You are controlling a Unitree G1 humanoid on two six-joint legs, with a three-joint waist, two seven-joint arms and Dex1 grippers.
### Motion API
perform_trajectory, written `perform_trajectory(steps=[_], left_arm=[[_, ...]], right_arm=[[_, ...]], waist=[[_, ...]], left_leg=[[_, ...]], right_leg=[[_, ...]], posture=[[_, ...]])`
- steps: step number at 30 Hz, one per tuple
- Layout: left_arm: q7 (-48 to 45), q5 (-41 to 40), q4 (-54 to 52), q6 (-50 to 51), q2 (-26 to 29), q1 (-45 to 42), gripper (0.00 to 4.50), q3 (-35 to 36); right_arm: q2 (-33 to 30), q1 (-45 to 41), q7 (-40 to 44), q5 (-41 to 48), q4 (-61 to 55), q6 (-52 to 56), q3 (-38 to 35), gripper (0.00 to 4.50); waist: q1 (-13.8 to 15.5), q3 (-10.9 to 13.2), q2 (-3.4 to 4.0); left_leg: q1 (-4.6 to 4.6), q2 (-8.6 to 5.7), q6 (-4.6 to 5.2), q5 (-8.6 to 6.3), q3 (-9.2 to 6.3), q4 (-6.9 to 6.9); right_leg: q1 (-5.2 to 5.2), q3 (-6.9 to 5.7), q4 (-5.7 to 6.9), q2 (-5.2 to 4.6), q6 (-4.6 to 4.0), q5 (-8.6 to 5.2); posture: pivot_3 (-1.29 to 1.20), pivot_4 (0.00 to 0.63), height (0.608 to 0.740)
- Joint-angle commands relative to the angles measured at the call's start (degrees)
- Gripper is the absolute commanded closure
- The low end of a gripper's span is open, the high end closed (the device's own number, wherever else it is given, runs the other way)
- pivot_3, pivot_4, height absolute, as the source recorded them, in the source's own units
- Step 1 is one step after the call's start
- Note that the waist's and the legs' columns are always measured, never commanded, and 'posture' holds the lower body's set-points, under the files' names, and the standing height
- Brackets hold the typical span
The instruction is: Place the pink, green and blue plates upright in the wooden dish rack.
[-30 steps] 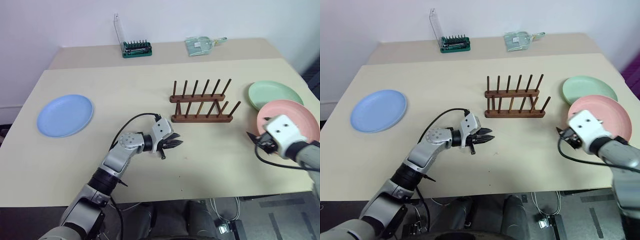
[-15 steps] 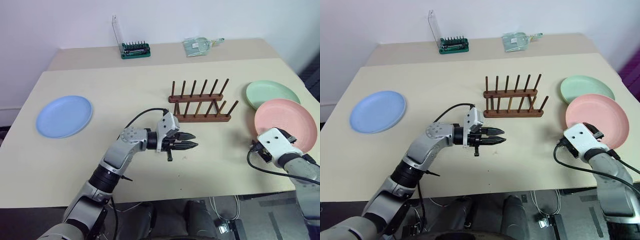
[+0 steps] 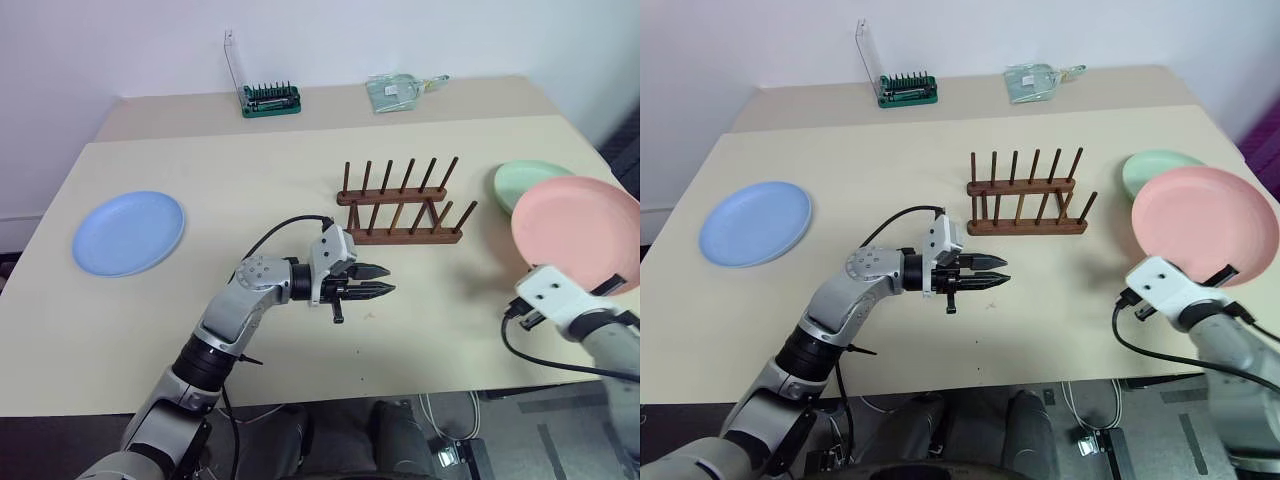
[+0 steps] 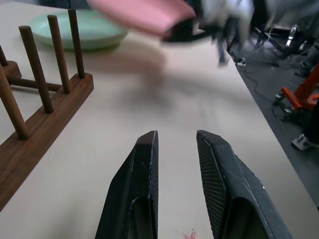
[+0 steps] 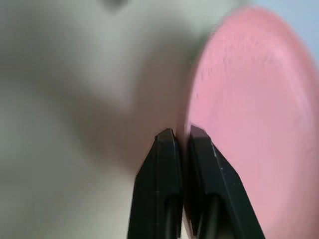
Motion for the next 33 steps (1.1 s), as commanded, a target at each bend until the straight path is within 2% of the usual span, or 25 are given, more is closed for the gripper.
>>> perform_trajectory(steps=[1, 3, 5, 8, 12, 15, 26, 33], left_arm=[[-0.05, -0.72, 0.03, -1.27, 0.27, -0.7, 3.3, 1.52], [0.36, -0.68, 0.54, -1.42, 0.34, -1.02, 3.3, 1.99], [0.7, -0.44, 1.07, -1.74, 0.5, -1.36, 3.3, 2.44], [0.97, -0.44, 1.41, -2.01, 0.77, -1.58, 3.3, 3.1], [2.31, -0.83, 0.23, -1.69, 0.85, -0.75, 3.3, 4.18], [2.94, -0.67, -0.49, -1.68, 1.12, -0.06, 3.3, 4.58], [4.65, -1.25, -3.75, 0.3, 1.66, 2.17, 3.3, 5.05], [4.69, -1.36, -4.03, 0.62, 1.69, 1.77, 3.3, 5.11]], right_arm=[[0.46, -10.96, 5.32, 21.53, -7.81, 10.76, -9.4, 4.47], [1.03, -22.69, 4.42, 42.11, -9.1, 20.35, -11.98, 4.47], [1.0, -34.57, 1.15, 62.96, -5.23, 26.03, -12.81, 4.47], [-0.16, -43.1, -3.09, 78.83, 1.71, 31.55, -12.23, 4.47], [-2.49, -47.65, -1.98, 81.23, 12.17, 35.81, -6.44, 4.47], [-1.72, -50.06, -5.18, 81.32, 18.23, 36.87, -4.35, 4.47], [1.82, -50.84, -8.73, 86.07, 25.6, 38.94, -3.84, 4.47], [3.3, -50.06, -8.65, 84.7, 28.96, 39.39, -2.67, 4.47]], waist=[[-0.19, 0.06, -0.08], [-0.26, 0.11, -0.07], [-0.03, 0.11, -0.04], [0.33, 0.13, -0.18], [0.38, 0.13, -0.25], [0.11, 0.13, -0.21], [0.01, 0.11, -0.13], [0.0, 0.1, -0.12]], left_leg=[[0.0, 0.06, 0.0, 0.0, 0.02, 0.0], [0.0, 0.2, 0.0, 0.0, 0.11, -0.01], [-0.05, 0.41, 0.01, -0.01, 0.11, -0.04], [-0.1, 0.63, -0.03, 0.02, 0.04, -0.19], [-0.2, 0.44, 0.23, -0.13, 0.04, -0.02], [-0.19, 0.35, 0.28, -0.16, 0.16, 0.02], [-0.23, 0.54, 0.12, -0.13, 0.31, -0.11], [-0.23, 0.53, 0.12, -0.13, 0.31, -0.1]], right_leg=[[0.01, 0.01, -0.05, 0.05, -0.02, 0.02], [0.02, 0.05, -0.14, 0.17, -0.14, 0.11], [0.05, 0.01, -0.4, 0.36, -0.3, 0.23], [0.18, -0.21, -0.91, 0.49, -0.44, 0.58], [0.26, -0.22, -1.03, 0.35, -0.44, 0.59], [0.21, -0.06, -1.03, 0.29, -0.44, 0.6], [-0.08, -0.02, -0.89, 0.42, -0.35, 0.65], [-0.08, -0.01, -0.88, 0.42, -0.35, 0.65]], posture=[[0.0, 0.15, 0.74], [0.0, 0.15, 0.74], [0.0, 0.15, 0.74], [0.0, 0.15, 0.74], [0.0, 0.15, 0.74], [0.0, 0.15, 0.74], [0.0, 0.15, 0.74], [0.0, 0.15, 0.74]])
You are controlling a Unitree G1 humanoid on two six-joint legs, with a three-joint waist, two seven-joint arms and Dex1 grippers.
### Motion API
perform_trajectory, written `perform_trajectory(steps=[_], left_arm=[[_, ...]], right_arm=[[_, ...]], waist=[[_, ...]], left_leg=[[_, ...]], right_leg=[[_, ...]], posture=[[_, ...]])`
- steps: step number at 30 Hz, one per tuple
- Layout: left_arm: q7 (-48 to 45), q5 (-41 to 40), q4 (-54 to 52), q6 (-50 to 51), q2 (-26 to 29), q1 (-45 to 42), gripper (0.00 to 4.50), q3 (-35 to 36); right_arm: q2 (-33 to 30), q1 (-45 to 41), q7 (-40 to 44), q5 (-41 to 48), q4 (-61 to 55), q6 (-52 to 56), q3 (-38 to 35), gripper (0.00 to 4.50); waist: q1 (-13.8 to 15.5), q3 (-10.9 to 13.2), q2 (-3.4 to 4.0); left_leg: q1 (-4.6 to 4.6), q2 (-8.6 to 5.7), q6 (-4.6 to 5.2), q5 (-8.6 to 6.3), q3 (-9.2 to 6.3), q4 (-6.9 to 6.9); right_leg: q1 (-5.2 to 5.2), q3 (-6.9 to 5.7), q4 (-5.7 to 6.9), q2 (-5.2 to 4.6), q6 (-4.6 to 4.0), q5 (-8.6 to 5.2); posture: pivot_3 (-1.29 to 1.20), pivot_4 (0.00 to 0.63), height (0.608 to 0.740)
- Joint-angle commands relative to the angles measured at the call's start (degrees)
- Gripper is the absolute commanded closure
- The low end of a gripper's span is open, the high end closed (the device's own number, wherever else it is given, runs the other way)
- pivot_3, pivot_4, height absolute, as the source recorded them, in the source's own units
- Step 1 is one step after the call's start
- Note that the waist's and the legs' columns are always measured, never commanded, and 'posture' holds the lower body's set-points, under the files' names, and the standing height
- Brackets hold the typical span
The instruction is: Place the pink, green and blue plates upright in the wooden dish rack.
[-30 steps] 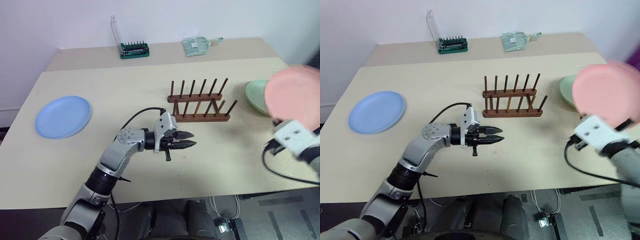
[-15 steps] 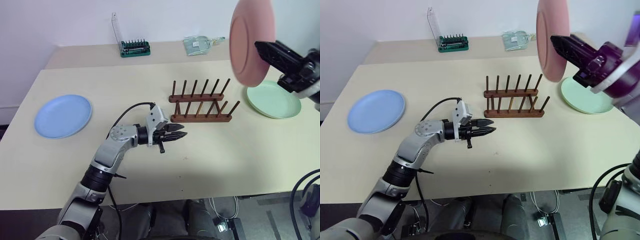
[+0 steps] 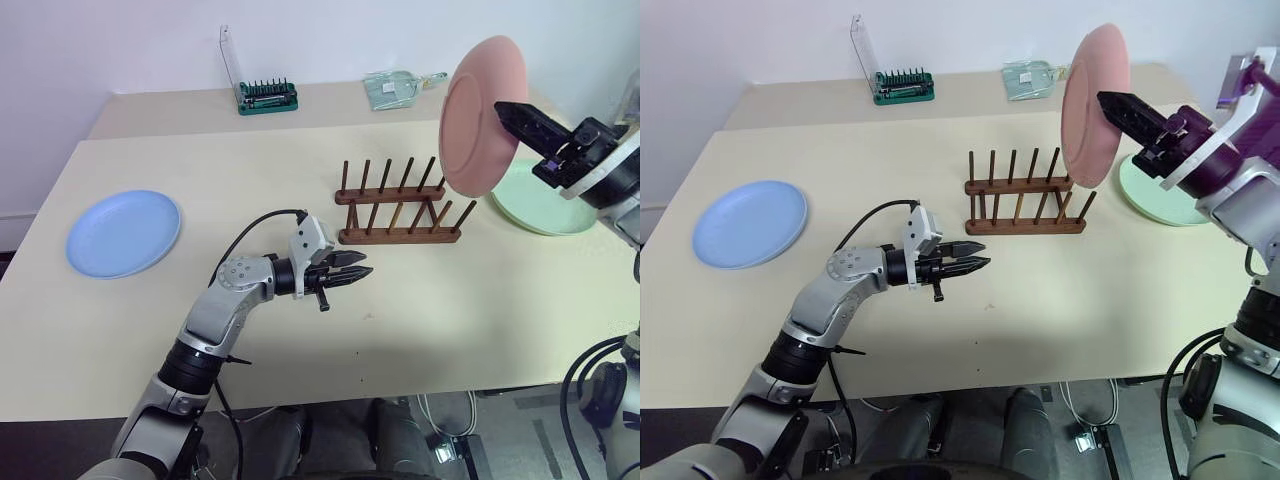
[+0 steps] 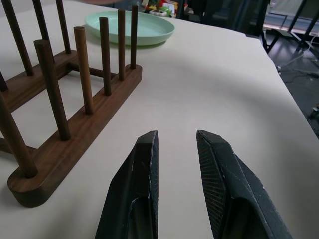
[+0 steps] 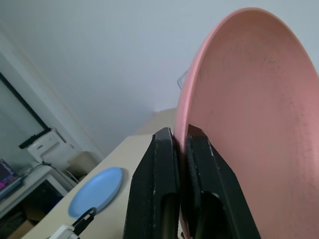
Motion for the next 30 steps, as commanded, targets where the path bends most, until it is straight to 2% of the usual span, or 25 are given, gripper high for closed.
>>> perform_trajectory(steps=[1, 6, 9, 12, 13, 14, 17, 21, 23, 25, 27, 30], left_arm=[[0.18, -1.36, -2.52, 0.19, 0.14, -0.53, 3.3, 0.9], [0.13, -1.32, -2.95, 0.45, 0.24, -0.39, 3.3, 0.76], [0.26, -1.4, -3.23, 0.69, 0.21, -0.44, 3.3, 0.83], [0.41, -1.44, -3.46, 0.93, 0.26, -0.34, 3.3, 0.84], [0.44, -1.46, -3.68, 1.02, 0.32, -0.18, 3.3, 0.81], [0.47, -1.5, -3.93, 1.13, 0.39, 0.01, 3.3, 0.78], [0.73, -1.58, -4.65, 1.47, 0.49, 0.41, 3.3, 0.83], [1.43, -1.82, -5.51, 1.88, 0.76, 0.84, 3.3, 1.22], [1.56, -1.95, -5.73, 2.0, 0.97, 0.96, 3.3, 1.27], [1.64, -2.04, -5.72, 1.98, 1.18, 0.98, 3.3, 1.13], [1.4, -1.98, -5.52, 1.78, 1.37, 0.76, 3.3, 0.79], [1.35, -1.92, -4.88, 1.62, 1.17, 0.26, 3.3, 0.63]], right_arm=[[0.46, -1.12, 0.15, -0.73, 1.77, -0.75, -0.44, 4.47], [0.81, -1.54, 3.01, -3.48, 6.86, -0.64, 0.66, 4.47], [0.83, -1.56, 4.55, -6.03, 8.96, -1.5, 1.21, 3.54], [1.0, -2.16, 5.7, -8.08, 8.89, -3.29, 0.8, 2.13], [0.73, -2.33, 5.84, -9.97, 8.45, -4.93, 0.93, 1.54], [-0.06, -2.35, 6.31, -12.61, 7.76, -7.04, 1.39, 1.19], [-4.4, -1.14, 9.67, -21.19, 5.13, -15.48, 1.1, 1.19], [-10.5, 3.58, 12.19, -26.94, 6.95, -20.71, -4.74, 1.19], [-14.0, 10.22, 14.31, -33.31, 6.99, -24.03, -4.36, 0.62], [-17.13, 18.21, 18.17, -41.62, 6.52, -29.43, 0.61, 0.05], [-19.24, 22.35, 20.07, -51.03, 8.19, -36.68, 7.83, 0.05], [-19.09, 20.89, 20.31, -59.6, 14.12, -44.67, 14.45, 0.05]], waist=[[0.0, 0.0, 0.0], [-0.04, 0.0, 0.01], [-0.05, 0.0, 0.01], [-0.05, -0.01, 0.03], [-0.05, -0.01, 0.03], [-0.05, -0.01, 0.03], [0.12, 0.0, 0.07], [0.25, 0.0, 0.06], [0.22, -0.01, 0.05], [-0.03, -0.02, 0.07], [-0.66, -0.1, 0.21], [-1.87, -0.12, 0.5]], left_leg=[[0.0, 0.0, 0.0, 0.0, 0.0, 0.0], [0.0, 0.0, 0.0, 0.0, 0.01, 0.01], [0.0, 0.0, 0.0, 0.0, 0.02, 0.01], [0.0, 0.0, 0.0, 0.0, 0.02, 0.01], [0.0, 0.0, 0.0, 0.0, 0.02, 0.01], [0.0, 0.0, 0.0, 0.0, 0.02, 0.01], [-0.02, -0.02, 0.0, 0.0, 0.03, 0.02], [-0.06, -0.05, 0.01, 0.0, 0.01, 0.03], [-0.05, -0.06, 0.01, -0.01, 0.01, 0.02], [-0.01, -0.05, 0.01, -0.01, 0.06, 0.03], [0.1, -0.02, 0.01, -0.01, 0.24, 0.04], [0.18, 0.0, 0.01, 0.0, 0.52, 0.07]], right_leg=[[0.0, 0.0, 0.0, 0.0, 0.0, 0.0], [0.0, 0.0, 0.0, 0.0, 0.0, 0.0], [0.0, 0.01, 0.01, 0.0, 0.0, 0.0], [-0.01, 0.01, 0.01, 0.0, 0.0, 0.0], [-0.01, 0.01, 0.01, 0.01, 0.0, 0.0], [-0.01, 0.01, 0.01, 0.0, 0.0, 0.0], [-0.03, 0.01, 0.02, -0.01, 0.01, 0.0], [-0.02, 0.0, -0.01, -0.02, 0.02, 0.01], [-0.02, 0.0, -0.01, -0.02, 0.02, 0.01], [0.0, 0.01, 0.0, -0.01, 0.02, 0.01], [0.03, 0.12, 0.06, 0.01, 0.07, 0.03], [0.02, 0.35, 0.11, 0.01, 0.23, 0.11]], posture=[[0.0, 0.15, 0.74], [0.0, 0.15, 0.74], [0.0, 0.15, 0.74], [0.0, 0.15, 0.74], [0.0, 0.15, 0.74], [0.0, 0.15, 0.74], [0.0, 0.15, 0.74], [0.0, 0.15, 0.74], [0.0, 0.15, 0.74], [0.0, 0.15, 0.74], [0.0, 0.15, 0.74], [0.0, 0.15, 0.74]])
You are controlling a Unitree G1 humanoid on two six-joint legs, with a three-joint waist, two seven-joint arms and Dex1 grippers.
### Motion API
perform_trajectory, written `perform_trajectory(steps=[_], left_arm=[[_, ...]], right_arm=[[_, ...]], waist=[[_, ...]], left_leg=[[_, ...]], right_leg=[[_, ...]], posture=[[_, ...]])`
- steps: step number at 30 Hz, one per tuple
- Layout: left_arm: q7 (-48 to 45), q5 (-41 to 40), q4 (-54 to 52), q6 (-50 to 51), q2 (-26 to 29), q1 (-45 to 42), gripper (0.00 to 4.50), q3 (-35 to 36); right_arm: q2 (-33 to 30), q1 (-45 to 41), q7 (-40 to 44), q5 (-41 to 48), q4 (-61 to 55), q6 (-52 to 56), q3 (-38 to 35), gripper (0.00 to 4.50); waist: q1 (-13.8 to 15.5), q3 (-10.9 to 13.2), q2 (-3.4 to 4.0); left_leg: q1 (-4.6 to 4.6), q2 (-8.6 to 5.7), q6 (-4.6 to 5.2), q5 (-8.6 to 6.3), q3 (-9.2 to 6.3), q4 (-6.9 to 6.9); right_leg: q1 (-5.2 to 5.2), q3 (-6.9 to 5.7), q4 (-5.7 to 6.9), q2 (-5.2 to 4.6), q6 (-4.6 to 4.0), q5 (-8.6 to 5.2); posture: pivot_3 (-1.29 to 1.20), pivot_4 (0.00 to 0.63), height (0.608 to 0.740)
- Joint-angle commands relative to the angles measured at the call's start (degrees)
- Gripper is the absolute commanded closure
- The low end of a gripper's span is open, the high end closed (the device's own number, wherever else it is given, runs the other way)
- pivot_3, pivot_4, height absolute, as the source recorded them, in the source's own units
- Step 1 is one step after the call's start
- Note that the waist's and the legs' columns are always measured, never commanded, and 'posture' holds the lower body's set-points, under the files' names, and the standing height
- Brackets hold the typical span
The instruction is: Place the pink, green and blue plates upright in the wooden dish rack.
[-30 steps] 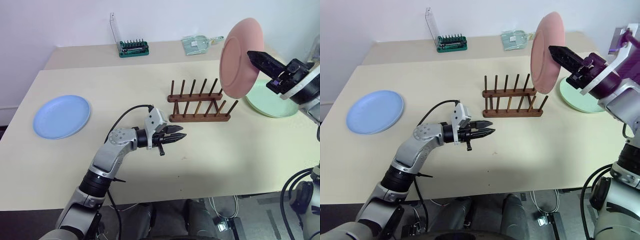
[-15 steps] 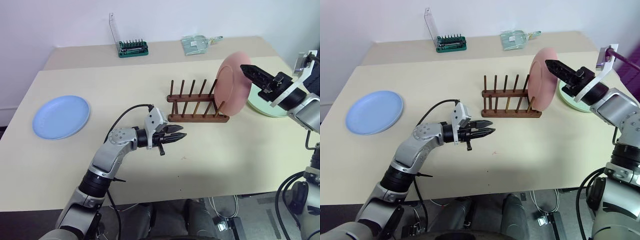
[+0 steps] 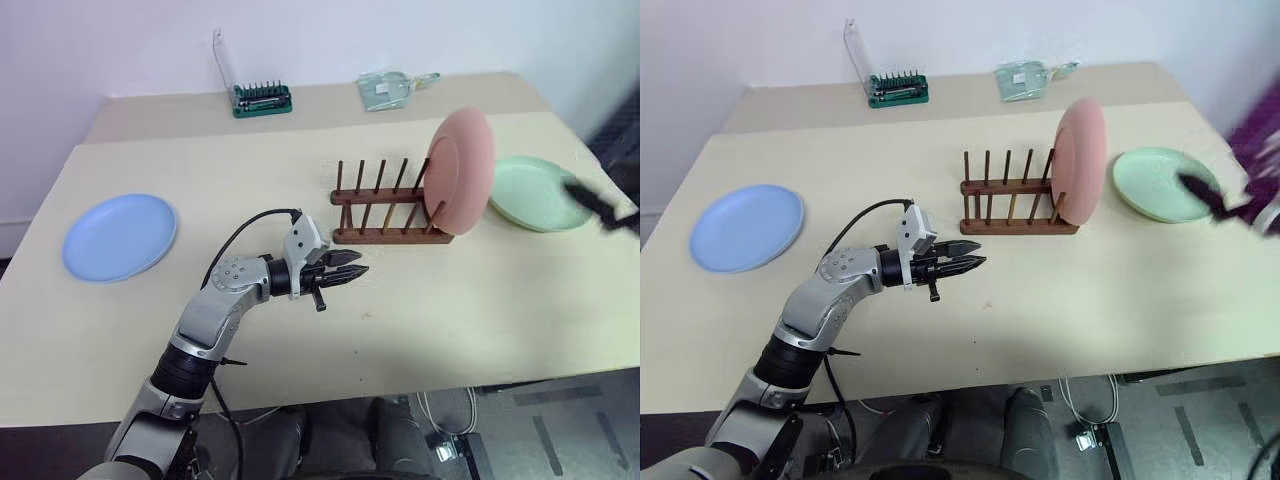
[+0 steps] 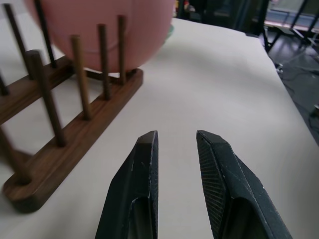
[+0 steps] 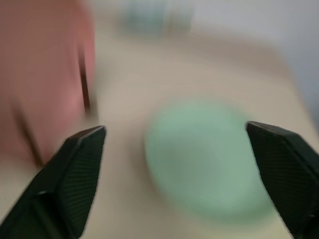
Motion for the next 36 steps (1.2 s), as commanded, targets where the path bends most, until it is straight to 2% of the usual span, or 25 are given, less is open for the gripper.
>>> perform_trajectory(steps=[1, 5, 11, 14, 19, 21, 25, 28, 31, 33, 36], left_arm=[[-0.23, -0.72, -1.33, -0.66, -0.3, -0.98, 3.3, 0.0], [-0.1, -0.77, -1.14, -0.66, -0.47, -1.45, 3.3, 0.02], [0.09, -0.74, -1.73, -0.65, -0.29, -0.66, 3.3, -0.2], [0.35, -0.75, -1.95, -0.41, -0.39, -0.61, 3.3, -0.23], [0.97, -0.82, -2.87, 0.11, -0.11, -0.04, 3.3, -0.05], [1.13, -0.9, -3.25, 0.27, 0.2, 0.36, 3.3, 0.15], [1.48, -0.94, -4.16, 0.5, 0.81, 1.06, 3.3, 0.11], [2.11, -1.09, -4.81, 1.17, 1.51, 1.33, 3.3, 0.84], [1.95, -1.42, -5.68, 1.89, 3.53, 2.34, 3.3, 2.33], [1.49, -1.5, -5.7, 1.94, 5.2, 3.15, 3.3, 3.29], [1.27, -1.73, -5.19, 1.84, 6.49, 3.48, 3.3, 3.93]], right_arm=[[-0.63, -3.45, 0.75, -10.19, 5.58, -11.02, 5.49, 0.05], [1.76, -11.66, -0.2, -20.6, 17.9, -20.87, 14.4, 0.05], [7.3, -25.11, -2.85, -30.34, 39.08, -31.42, 21.63, 0.05], [10.11, -30.49, -5.12, -34.51, 48.94, -34.82, 24.6, 0.91], [11.29, -34.43, -7.77, -38.5, 56.31, -38.77, 26.65, 3.31], [11.34, -34.66, -8.42, -38.33, 56.81, -39.96, 26.01, 4.42], [8.46, -32.72, -14.02, -41.26, 52.15, -44.83, 26.41, 4.42], [5.4, -29.85, -16.68, -39.57, 42.3, -44.04, 22.26, 4.42], [2.85, -22.85, -13.86, -30.33, 17.9, -33.48, 10.74, 4.42], [3.92, -21.47, -11.27, -18.99, -0.17, -21.49, 3.0, 4.42], [5.7, -22.24, -8.5, -4.07, -16.77, -7.04, -2.19, 4.42]], waist=[[-0.27, 0.01, 0.18], [-0.61, 0.02, 0.16], [-0.13, 0.05, 0.11], [-0.01, 0.04, 0.11], [0.1, 0.04, 0.11], [0.12, 0.04, 0.11], [0.0, 0.04, 0.13], [0.03, 0.05, 0.18], [0.07, 0.05, 0.23], [-0.24, 0.04, 0.35], [-0.07, 0.03, 0.37]], left_leg=[[0.02, 0.0, 0.01, 0.0, 0.1, 0.01], [0.08, 0.06, 0.03, -0.01, 0.29, 0.0], [0.0, 0.06, 0.05, -0.03, 0.32, -0.03], [-0.01, 0.06, 0.05, -0.03, 0.32, -0.03], [-0.01, 0.06, 0.05, -0.03, 0.31, -0.02], [-0.01, 0.05, 0.05, -0.03, 0.29, -0.02], [-0.01, 0.06, 0.05, -0.03, 0.3, -0.04], [-0.06, 0.05, 0.05, -0.03, 0.31, -0.04], [-0.08, 0.06, 0.04, -0.03, 0.31, -0.09], [-0.11, 0.08, 0.04, -0.03, 0.31, -0.12], [-0.08, 0.15, 0.04, -0.03, 0.33, -0.12]], right_leg=[[-0.01, 0.11, 0.0, 0.0, 0.03, 0.02], [-0.06, 0.2, 0.01, 0.04, 0.03, 0.03], [-0.14, 0.23, -0.05, 0.02, 0.01, 0.04], [-0.14, 0.23, -0.07, 0.02, 0.0, 0.05], [-0.12, 0.23, -0.08, 0.03, -0.01, 0.07], [-0.13, 0.23, -0.08, 0.03, -0.01, 0.07], [-0.16, 0.24, -0.07, 0.04, -0.01, 0.07], [-0.24, 0.27, -0.05, 0.04, -0.01, 0.07], [-0.28, 0.28, -0.04, 0.04, -0.01, 0.07], [-0.34, 0.29, -0.02, 0.06, -0.01, 0.07], [-0.33, 0.3, 0.0, 0.08, 0.0, 0.07]], posture=[[0.0, 0.15, 0.74], [0.0, 0.15, 0.74], [0.0, 0.15, 0.74], [0.0, 0.15, 0.74], [0.0, 0.15, 0.74], [0.0, 0.15, 0.74], [0.0, 0.15, 0.74], [0.0, 0.15, 0.74], [0.0, 0.15, 0.74], [0.0, 0.15, 0.74], [0.0, 0.15, 0.74]])
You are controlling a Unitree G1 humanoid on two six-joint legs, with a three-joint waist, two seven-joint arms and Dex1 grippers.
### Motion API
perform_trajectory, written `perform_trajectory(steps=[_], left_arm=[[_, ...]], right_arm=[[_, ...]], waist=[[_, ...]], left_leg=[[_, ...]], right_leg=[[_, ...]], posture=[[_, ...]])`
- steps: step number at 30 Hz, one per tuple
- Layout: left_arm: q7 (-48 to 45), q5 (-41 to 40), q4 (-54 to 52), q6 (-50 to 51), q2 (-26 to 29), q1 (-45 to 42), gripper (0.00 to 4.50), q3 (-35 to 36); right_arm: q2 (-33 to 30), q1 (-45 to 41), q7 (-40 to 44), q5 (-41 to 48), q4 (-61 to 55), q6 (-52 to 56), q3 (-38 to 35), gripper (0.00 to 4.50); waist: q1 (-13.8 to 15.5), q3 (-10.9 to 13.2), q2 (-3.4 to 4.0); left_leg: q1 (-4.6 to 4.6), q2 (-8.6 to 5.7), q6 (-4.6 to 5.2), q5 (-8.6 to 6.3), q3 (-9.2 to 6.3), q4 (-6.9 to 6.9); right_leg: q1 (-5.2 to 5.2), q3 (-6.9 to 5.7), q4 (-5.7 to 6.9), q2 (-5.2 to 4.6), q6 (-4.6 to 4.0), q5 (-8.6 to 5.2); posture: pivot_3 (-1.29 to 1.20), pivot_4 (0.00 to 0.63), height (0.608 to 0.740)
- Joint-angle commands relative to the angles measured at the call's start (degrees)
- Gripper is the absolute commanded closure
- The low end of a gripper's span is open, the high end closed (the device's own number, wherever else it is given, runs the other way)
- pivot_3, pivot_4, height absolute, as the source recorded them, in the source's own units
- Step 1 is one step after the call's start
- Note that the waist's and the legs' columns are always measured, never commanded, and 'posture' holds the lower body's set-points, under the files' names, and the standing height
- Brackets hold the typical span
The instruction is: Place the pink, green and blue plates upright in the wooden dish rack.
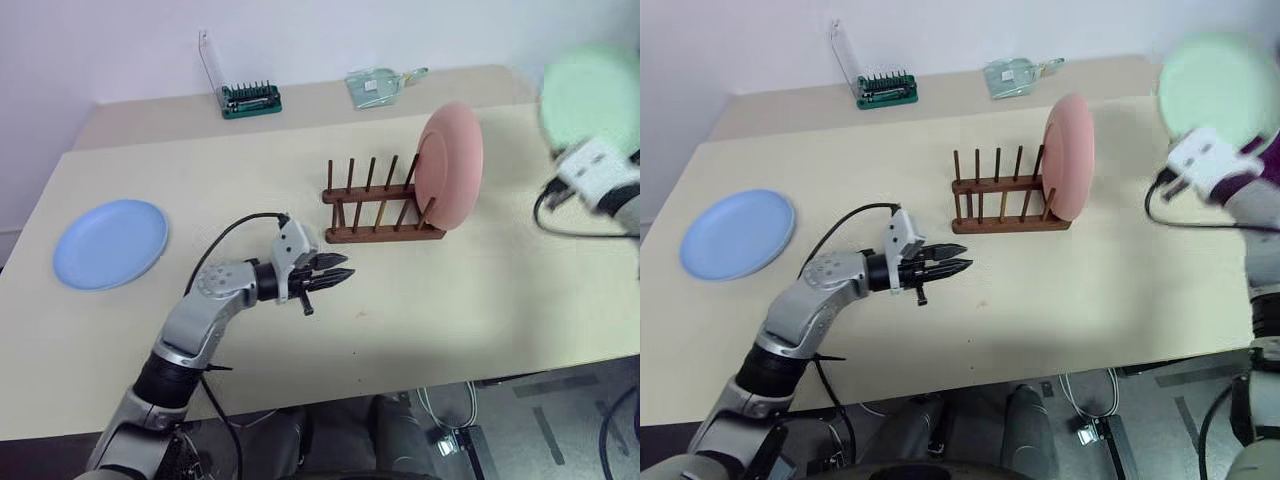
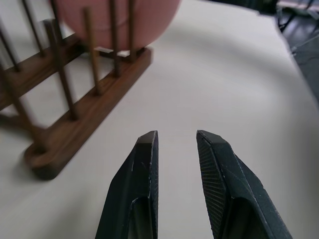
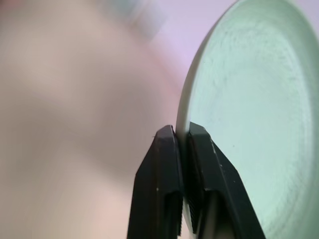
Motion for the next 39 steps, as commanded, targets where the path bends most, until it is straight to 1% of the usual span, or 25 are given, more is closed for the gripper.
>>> perform_trajectory(steps=[1, 2, 4, 5, 6, 7, 9, 11, 13, 16, 20, 21, 28, 34, 38, 39], left_arm=[[-0.4, -1.0, -1.12, -0.62, 1.03, 0.51, 3.3, 1.94], [-0.46, -0.93, -0.77, -0.75, 1.53, 0.55, 3.3, 2.31], [-0.58, -0.86, 0.38, -1.06, 2.72, 0.36, 3.3, 3.43], [-0.61, -0.95, 0.83, -1.1, 3.08, 0.21, 3.3, 3.83], [-0.74, -0.98, 1.29, -1.32, 3.62, 0.13, 3.3, 4.35], [-0.89, -1.02, 1.72, -1.49, 3.98, -0.03, 3.3, 4.67], [-1.08, -0.89, 2.5, -2.09, 4.67, -0.03, 3.3, 5.35], [-1.37, -1.21, 2.46, -2.16, 4.96, 0.23, 3.3, 5.8], [-1.6, -1.61, 1.83, -1.91, 5.04, 0.57, 3.3, 5.98], [-1.64, -2.06, 0.03, -1.31, 4.97, 1.61, 3.3, 5.58], [-1.04, -2.11, -0.84, -1.06, 4.3, 2.13, 3.3, 4.77], [-0.96, -2.14, -0.87, -1.03, 4.11, 2.09, 3.3, 4.62], [-1.03, -2.35, -1.36, -0.94, 3.47, 2.05, 3.3, 3.73], [-1.17, -2.68, -2.33, -0.46, 3.14, 2.25, 3.3, 3.25], [-1.04, -2.76, -3.03, -0.07, 2.88, 2.32, 3.3, 3.01], [-0.96, -2.79, -3.23, 0.07, 2.78, 2.36, 3.3, 2.96]], right_arm=[[0.89, -2.86, 2.27, 17.44, -18.53, 14.66, -6.12, 4.42], [1.71, -3.97, 2.28, 24.71, -23.04, 19.68, -6.74, 4.42], [4.4, -5.3, 1.51, 43.23, -31.95, 28.42, -6.21, 4.42], [5.67, -5.83, 0.35, 49.55, -34.59, 31.22, -5.81, 4.42], [9.27, -6.88, -4.0, 56.37, -36.18, 32.91, -4.43, 4.42], [11.79, -7.81, -7.49, 60.59, -36.84, 34.09, -3.59, 4.42], [17.41, -8.56, -17.61, 65.85, -35.54, 36.63, -1.55, 4.42], [19.18, -7.15, -22.27, 66.74, -34.56, 39.39, 0.18, 4.42], [19.81, -6.13, -24.25, 66.88, -33.93, 40.92, 1.21, 4.42], [21.37, -6.29, -28.04, 68.63, -30.14, 41.83, 0.54, 4.42], [22.93, -6.26, -31.13, 75.43, -26.22, 42.85, -1.5, 4.42], [23.14, -6.13, -31.5, 76.6, -25.59, 43.02, -1.82, 4.42], [22.84, -5.73, -32.02, 77.2, -21.49, 45.55, -0.78, 4.42], [23.26, -6.21, -30.72, 76.01, -16.26, 47.87, -0.05, 4.42], [23.09, -6.69, -29.13, 73.59, -13.22, 48.86, 0.51, 4.42], [23.08, -6.86, -28.81, 73.26, -12.92, 49.07, 0.45, 4.14]], waist=[[0.36, -0.02, -0.11], [0.41, -0.01, -0.19], [0.47, 0.01, -0.31], [0.45, 0.01, -0.31], [0.46, 0.02, -0.31], [0.42, 0.02, -0.34], [0.42, 0.03, -0.34], [0.73, 0.03, -0.34], [0.99, 0.03, -0.35], [0.51, 0.04, -0.34], [0.36, 0.03, -0.34], [0.36, 0.03, -0.34], [0.33, 0.03, -0.34], [0.33, 0.03, -0.34], [0.32, 0.03, -0.34], [0.32, 0.03, -0.34]], left_leg=[[0.02, 0.01, 0.01, -0.01, -0.03, 0.01], [0.04, 0.01, 0.02, -0.01, -0.05, 0.03], [0.04, 0.01, 0.06, -0.04, -0.07, 0.1], [0.04, 0.0, 0.07, -0.05, -0.1, 0.11], [0.04, 0.0, 0.08, -0.05, -0.1, 0.12], [0.03, 0.0, 0.08, -0.05, -0.1, 0.12], [0.01, -0.01, 0.07, -0.05, -0.09, 0.13], [-0.02, -0.03, 0.07, -0.05, -0.12, 0.15], [-0.04, -0.08, 0.09, -0.05, -0.15, 0.16], [-0.04, -0.08, 0.12, -0.07, -0.09, 0.15], [-0.04, -0.04, 0.11, -0.06, -0.09, 0.11], [-0.04, -0.04, 0.11, -0.06, -0.08, 0.11], [-0.03, -0.04, 0.12, -0.07, -0.05, 0.11], [-0.04, -0.04, 0.12, -0.07, -0.05, 0.11], [-0.03, -0.04, 0.12, -0.07, -0.04, 0.11], [-0.03, -0.04, 0.12, -0.07, -0.04, 0.11]], right_leg=[[0.07, -0.03, -0.03, 0.01, 0.0, 0.0], [0.12, -0.05, -0.05, 0.01, 0.0, 0.0], [0.19, -0.07, -0.1, 0.0, -0.03, 0.02], [0.21, -0.08, -0.12, -0.01, -0.04, 0.03], [0.2, -0.08, -0.11, -0.02, -0.05, 0.04], [0.19, -0.08, -0.11, -0.03, -0.05, 0.04], [0.15, -0.08, -0.09, -0.04, -0.07, 0.06], [0.15, -0.1, -0.1, -0.05, -0.08, 0.06], [0.15, -0.12, -0.11, -0.07, -0.09, 0.07], [0.09, -0.12, -0.1, -0.07, -0.09, 0.07], [0.07, -0.12, -0.1, -0.05, -0.09, 0.07], [0.07, -0.12, -0.09, -0.05, -0.09, 0.07], [0.07, -0.12, -0.09, -0.05, -0.09, 0.07], [0.07, -0.12, -0.09, -0.05, -0.09, 0.07], [0.07, -0.12, -0.09, -0.05, -0.09, 0.07], [0.07, -0.12, -0.09, -0.05, -0.09, 0.07]], posture=[[0.0, 0.15, 0.74], [0.0, 0.15, 0.74], [0.0, 0.15, 0.74], [0.0, 0.15, 0.74], [0.0, 0.15, 0.74], [0.0, 0.15, 0.74], [0.0, 0.15, 0.74], [0.0, 0.15, 0.74], [0.0, 0.15, 0.74], [0.0, 0.15, 0.74], [0.0, 0.15, 0.74], [0.0, 0.15, 0.74], [0.0, 0.15, 0.74], [0.0, 0.15, 0.74], [0.0, 0.15, 0.74], [0.0, 0.15, 0.74]])
